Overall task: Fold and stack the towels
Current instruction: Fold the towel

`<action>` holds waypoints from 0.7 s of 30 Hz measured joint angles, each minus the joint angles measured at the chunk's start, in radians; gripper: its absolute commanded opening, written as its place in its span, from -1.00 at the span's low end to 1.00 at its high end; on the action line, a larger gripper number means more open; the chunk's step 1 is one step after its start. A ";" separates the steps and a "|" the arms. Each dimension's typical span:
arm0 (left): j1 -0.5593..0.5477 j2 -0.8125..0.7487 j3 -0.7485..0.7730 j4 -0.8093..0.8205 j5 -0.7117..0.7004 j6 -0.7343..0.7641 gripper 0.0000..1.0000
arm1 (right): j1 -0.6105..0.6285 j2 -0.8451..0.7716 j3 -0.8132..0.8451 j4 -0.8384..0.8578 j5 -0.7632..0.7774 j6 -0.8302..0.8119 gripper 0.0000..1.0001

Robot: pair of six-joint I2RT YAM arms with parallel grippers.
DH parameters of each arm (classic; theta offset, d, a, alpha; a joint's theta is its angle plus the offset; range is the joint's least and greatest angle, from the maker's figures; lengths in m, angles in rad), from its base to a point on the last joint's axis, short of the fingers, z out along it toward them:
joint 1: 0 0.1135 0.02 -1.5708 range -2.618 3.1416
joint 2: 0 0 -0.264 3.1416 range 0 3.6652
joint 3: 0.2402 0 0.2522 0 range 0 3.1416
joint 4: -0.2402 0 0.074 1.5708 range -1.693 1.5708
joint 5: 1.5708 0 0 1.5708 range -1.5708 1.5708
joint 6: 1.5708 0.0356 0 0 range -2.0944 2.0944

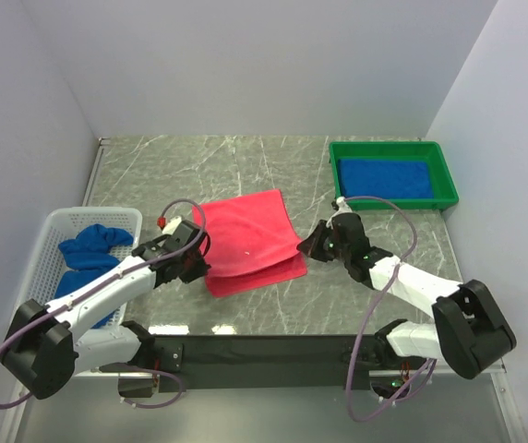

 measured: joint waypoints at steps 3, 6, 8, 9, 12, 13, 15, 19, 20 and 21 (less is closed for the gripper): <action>0.000 -0.013 0.043 -0.046 -0.008 0.000 -0.99 | 0.000 -0.044 0.026 -0.042 0.002 -0.003 -1.00; 0.000 -0.039 0.055 -0.081 -0.006 -0.001 -0.99 | 0.000 -0.091 0.029 -0.081 0.001 -0.003 -1.00; 0.000 -0.055 0.051 -0.097 0.001 -0.001 -0.99 | 0.000 -0.112 0.024 -0.101 -0.005 0.002 -1.00; 0.000 -0.063 0.042 -0.095 0.008 -0.002 -0.99 | 0.000 -0.119 0.019 -0.108 -0.010 0.006 -1.00; 0.000 -0.072 -0.018 -0.073 0.030 -0.005 -0.99 | 0.000 -0.124 -0.021 -0.109 -0.025 0.024 -1.00; 0.000 -0.068 -0.046 -0.062 0.043 -0.005 -0.99 | 0.000 -0.116 -0.039 -0.110 -0.029 0.030 -1.00; -0.001 -0.048 -0.090 -0.049 0.067 -0.009 -0.99 | 0.000 -0.081 -0.066 -0.111 -0.041 0.043 -1.00; -0.002 0.013 -0.139 -0.002 0.099 -0.013 -0.99 | 0.001 0.011 -0.085 -0.109 -0.053 0.064 -1.00; -0.002 0.016 -0.139 0.006 0.104 -0.015 -0.99 | 0.001 0.025 -0.088 -0.108 -0.054 0.068 -1.00; -0.002 0.017 -0.142 0.019 0.105 -0.015 -0.99 | 0.001 0.037 -0.089 -0.108 -0.054 0.070 -1.00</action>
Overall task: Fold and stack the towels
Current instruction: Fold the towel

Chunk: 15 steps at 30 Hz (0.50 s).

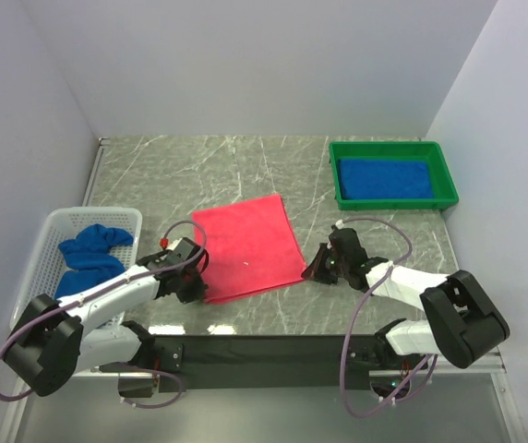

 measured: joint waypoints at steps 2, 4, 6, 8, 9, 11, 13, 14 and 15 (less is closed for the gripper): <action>0.000 0.000 -0.003 0.012 0.006 -0.001 -0.99 | 0.000 0.011 0.000 0.011 0.000 0.006 -1.00; 0.000 -0.002 -0.008 0.023 0.010 -0.004 -0.99 | 0.000 0.013 0.000 0.015 0.001 0.008 -1.00; 0.000 -0.008 -0.014 0.034 0.015 -0.006 -0.96 | 0.000 0.015 0.000 0.017 0.002 0.011 -1.00; 0.000 -0.019 -0.023 0.041 0.016 -0.008 -0.96 | 0.000 0.017 0.000 0.019 0.003 0.014 -1.00; 0.000 -0.025 -0.028 0.043 0.016 -0.011 -0.96 | 0.000 0.017 0.000 0.021 0.003 0.015 -1.00; 0.000 -0.042 -0.036 0.042 0.016 -0.016 -0.99 | 0.000 0.018 0.000 0.022 0.004 0.017 -1.00; -0.001 -0.053 -0.037 0.025 0.015 -0.019 -0.99 | 0.000 0.016 0.002 0.019 0.005 0.017 -1.00; -0.001 -0.061 -0.037 0.014 0.014 -0.020 -0.99 | 0.000 0.013 0.003 0.012 0.010 0.015 -1.00; -0.001 -0.069 -0.035 0.003 0.013 -0.022 -0.99 | 0.000 0.007 0.009 -0.004 0.017 0.011 -1.00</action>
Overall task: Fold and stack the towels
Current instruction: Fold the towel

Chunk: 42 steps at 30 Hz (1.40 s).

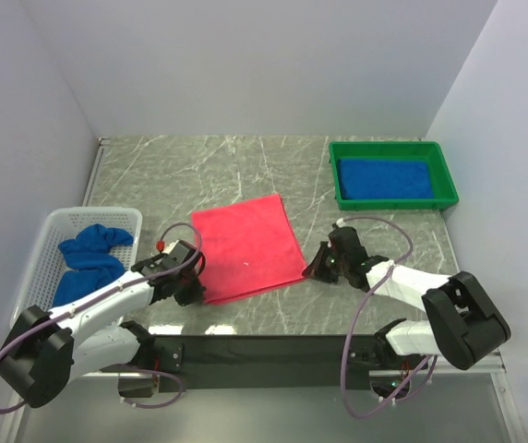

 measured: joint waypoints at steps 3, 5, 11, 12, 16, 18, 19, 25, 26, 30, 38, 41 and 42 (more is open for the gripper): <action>0.000 -0.016 0.026 -0.038 -0.006 -0.001 -0.99 | 0.001 -0.029 0.035 -0.060 0.021 -0.014 -1.00; 0.000 -0.022 0.054 -0.058 -0.010 -0.001 -0.99 | 0.001 -0.058 0.069 -0.094 0.040 -0.029 -1.00; -0.002 -0.053 0.076 -0.079 -0.002 -0.005 -0.98 | 0.002 -0.128 0.109 -0.137 0.082 -0.058 -1.00; -0.004 -0.056 0.072 -0.074 0.005 -0.008 -0.98 | 0.002 -0.129 0.108 -0.142 0.085 -0.059 -1.00; -0.028 -0.057 0.028 -0.045 0.026 -0.026 -0.97 | 0.002 -0.123 0.066 -0.142 0.086 -0.057 -1.00; -0.040 -0.051 0.002 -0.027 0.038 -0.034 -0.96 | 0.002 -0.103 0.047 -0.142 0.084 -0.053 -1.00; -0.045 -0.044 -0.009 -0.021 0.041 -0.036 -0.96 | 0.002 -0.088 0.040 -0.139 0.082 -0.050 -1.00; -0.061 0.003 -0.029 0.042 0.063 -0.053 -0.92 | 0.002 -0.017 0.035 -0.108 0.080 -0.039 -0.96; -0.065 0.007 -0.029 0.050 0.064 -0.055 -0.89 | 0.002 -0.015 0.035 -0.103 0.080 -0.038 -0.93; -0.087 0.009 -0.031 0.061 0.063 -0.064 -0.68 | 0.002 -0.012 0.035 -0.095 0.084 -0.035 -0.63; -0.135 -0.071 -0.036 -0.016 0.051 -0.103 0.02 | 0.002 -0.089 0.037 -0.143 0.138 -0.046 0.14; -0.144 -0.146 -0.035 -0.070 0.043 -0.117 0.09 | 0.002 -0.169 0.037 -0.195 0.175 -0.067 0.15; -0.146 -0.167 -0.034 -0.084 0.040 -0.120 0.02 | 0.003 -0.198 0.037 -0.206 0.182 -0.072 0.14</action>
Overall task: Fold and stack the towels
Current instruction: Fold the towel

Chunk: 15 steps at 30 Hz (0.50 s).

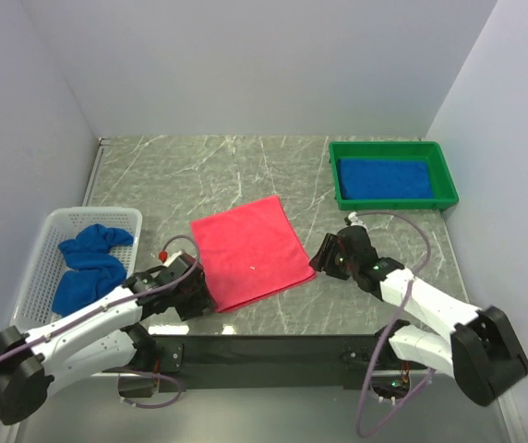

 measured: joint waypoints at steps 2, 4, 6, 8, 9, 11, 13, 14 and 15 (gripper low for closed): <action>-0.005 -0.035 0.010 -0.033 -0.005 -0.004 -0.04 | 0.005 -0.061 0.000 -0.010 0.010 -0.012 0.11; -0.013 -0.050 0.040 -0.060 -0.005 -0.004 -0.12 | 0.010 -0.098 0.002 -0.012 0.012 -0.017 0.05; -0.019 -0.045 0.087 -0.074 -0.005 -0.003 -0.23 | 0.015 -0.114 0.004 -0.006 0.004 -0.020 -0.03; -0.024 -0.028 0.140 -0.073 -0.005 0.007 -0.32 | 0.016 -0.106 0.005 0.003 -0.014 -0.019 -0.13; -0.027 -0.011 0.165 -0.068 -0.006 0.013 -0.42 | 0.017 -0.092 0.007 0.010 -0.021 -0.018 -0.16; -0.033 0.036 0.202 -0.046 -0.006 0.025 -0.50 | 0.018 -0.053 0.008 0.033 -0.033 -0.010 -0.20; -0.039 0.092 0.212 -0.015 -0.003 0.039 -0.59 | 0.018 -0.008 0.008 0.056 -0.049 0.001 -0.21; -0.042 0.121 0.211 -0.001 0.000 0.046 -0.61 | 0.018 0.015 0.008 0.069 -0.056 0.008 -0.23; -0.045 0.151 0.208 0.013 0.005 0.051 -0.66 | 0.018 0.039 0.006 0.083 -0.063 0.014 -0.23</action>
